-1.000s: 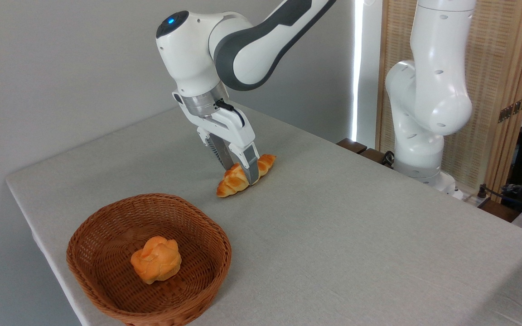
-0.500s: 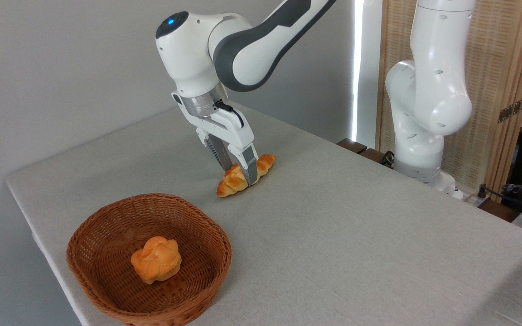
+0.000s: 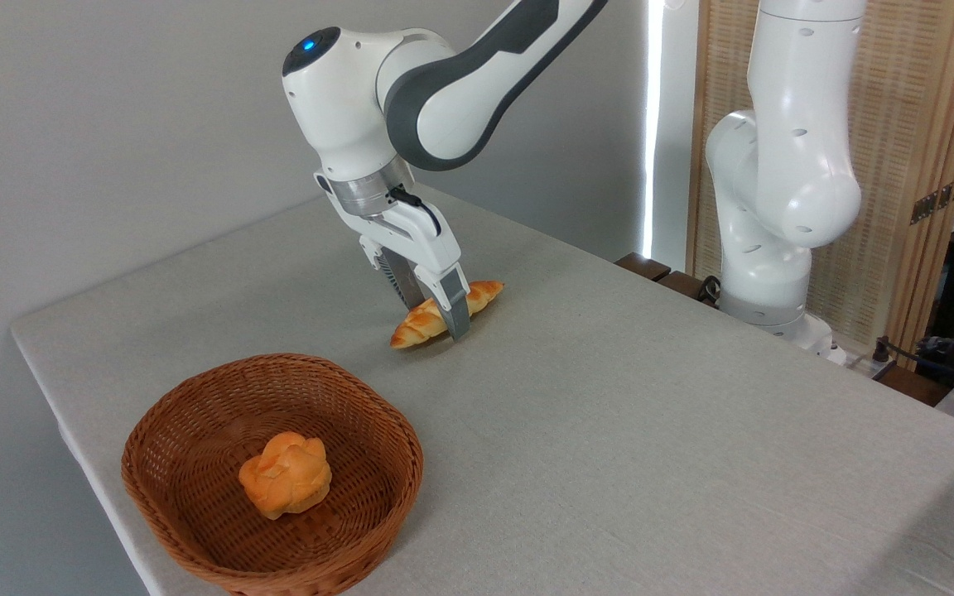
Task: Put bread into the basket
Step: 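Close the gripper around the middle of the braided roll, then lift the braided roll and carry it over the wicker basket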
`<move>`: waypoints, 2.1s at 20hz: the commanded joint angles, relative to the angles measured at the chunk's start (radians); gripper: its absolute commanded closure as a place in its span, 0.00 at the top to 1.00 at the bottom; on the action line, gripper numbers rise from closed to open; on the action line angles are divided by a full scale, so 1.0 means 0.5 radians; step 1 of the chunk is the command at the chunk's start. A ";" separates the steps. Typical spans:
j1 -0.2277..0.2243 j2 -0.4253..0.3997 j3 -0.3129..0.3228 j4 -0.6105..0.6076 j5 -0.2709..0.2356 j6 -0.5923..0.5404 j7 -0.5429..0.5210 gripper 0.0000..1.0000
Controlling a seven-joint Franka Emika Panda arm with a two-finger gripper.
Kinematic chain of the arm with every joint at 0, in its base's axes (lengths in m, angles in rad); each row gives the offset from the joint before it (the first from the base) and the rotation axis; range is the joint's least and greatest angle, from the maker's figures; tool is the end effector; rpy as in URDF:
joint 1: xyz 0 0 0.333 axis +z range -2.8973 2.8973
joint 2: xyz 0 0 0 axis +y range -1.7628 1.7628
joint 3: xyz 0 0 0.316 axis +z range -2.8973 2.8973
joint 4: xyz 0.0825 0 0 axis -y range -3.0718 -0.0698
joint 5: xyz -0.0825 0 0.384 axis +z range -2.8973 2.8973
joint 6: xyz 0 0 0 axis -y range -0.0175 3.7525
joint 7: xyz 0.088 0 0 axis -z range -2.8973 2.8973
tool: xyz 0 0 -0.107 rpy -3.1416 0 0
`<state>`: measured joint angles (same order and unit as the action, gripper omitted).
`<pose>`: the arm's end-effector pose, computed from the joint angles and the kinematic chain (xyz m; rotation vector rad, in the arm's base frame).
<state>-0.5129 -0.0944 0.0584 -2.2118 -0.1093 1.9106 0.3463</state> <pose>0.4348 -0.2209 0.4038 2.8184 -1.1167 -0.3231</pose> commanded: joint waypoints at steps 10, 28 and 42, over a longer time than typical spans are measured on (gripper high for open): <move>-0.017 -0.008 0.009 0.009 0.035 0.020 -0.018 0.46; 0.007 0.005 0.107 0.444 0.022 0.035 0.004 0.48; 0.013 0.161 0.349 0.582 0.035 0.829 0.010 0.49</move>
<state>-0.5005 -0.0477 0.2012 -1.9491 -0.1052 2.2680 0.3490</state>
